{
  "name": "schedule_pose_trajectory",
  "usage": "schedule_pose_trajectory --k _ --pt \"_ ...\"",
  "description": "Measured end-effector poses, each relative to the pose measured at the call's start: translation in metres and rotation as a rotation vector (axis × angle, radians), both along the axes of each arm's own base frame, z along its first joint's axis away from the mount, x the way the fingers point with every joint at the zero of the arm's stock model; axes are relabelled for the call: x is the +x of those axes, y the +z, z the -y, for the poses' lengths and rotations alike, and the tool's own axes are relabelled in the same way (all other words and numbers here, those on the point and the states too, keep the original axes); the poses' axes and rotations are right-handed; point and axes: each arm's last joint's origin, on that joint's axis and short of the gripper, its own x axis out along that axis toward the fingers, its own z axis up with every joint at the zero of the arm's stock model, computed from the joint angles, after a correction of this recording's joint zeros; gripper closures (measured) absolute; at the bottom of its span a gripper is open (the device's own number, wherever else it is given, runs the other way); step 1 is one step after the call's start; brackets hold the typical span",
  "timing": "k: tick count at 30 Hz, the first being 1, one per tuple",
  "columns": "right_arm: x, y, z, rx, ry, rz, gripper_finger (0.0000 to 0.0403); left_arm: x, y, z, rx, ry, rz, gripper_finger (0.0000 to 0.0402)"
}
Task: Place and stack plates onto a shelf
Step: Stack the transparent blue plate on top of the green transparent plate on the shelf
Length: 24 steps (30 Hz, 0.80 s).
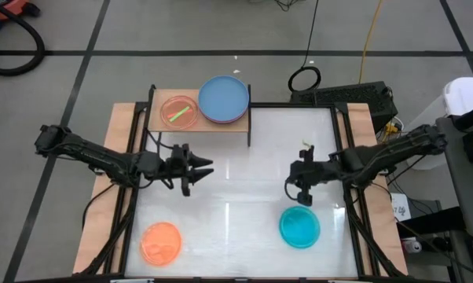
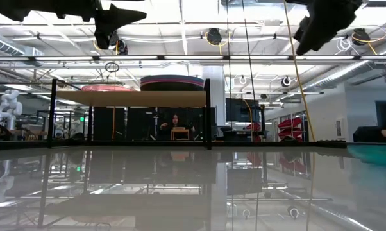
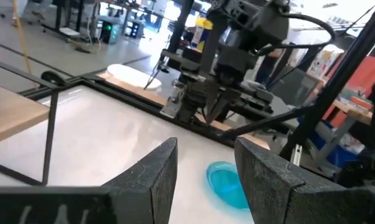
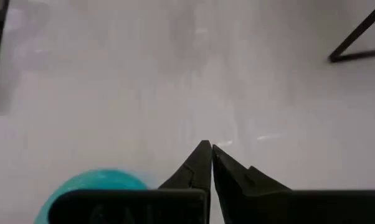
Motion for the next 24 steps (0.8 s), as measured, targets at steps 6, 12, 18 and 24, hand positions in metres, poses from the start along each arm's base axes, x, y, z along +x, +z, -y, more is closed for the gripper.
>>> schedule_pose_trajectory --k 6,12,18,24 --pt "-0.010 -0.024 -0.005 0.198 0.089 -0.165 0.0398 0.000 -0.003 0.001 0.012 -0.005 -0.029 0.0236" --pt "-0.027 -0.074 -0.006 0.411 0.051 -0.376 0.0347 0.000 -0.003 0.001 0.013 -0.006 -0.032 0.0236" --pt "-0.042 -0.117 -0.003 0.509 -0.021 -0.422 0.0307 0.000 -0.003 0.001 0.017 -0.007 -0.033 0.0236" --pt "-0.044 -0.130 -0.003 0.570 -0.030 -0.372 0.0288 0.000 -0.005 0.001 0.017 -0.007 -0.050 0.0236"
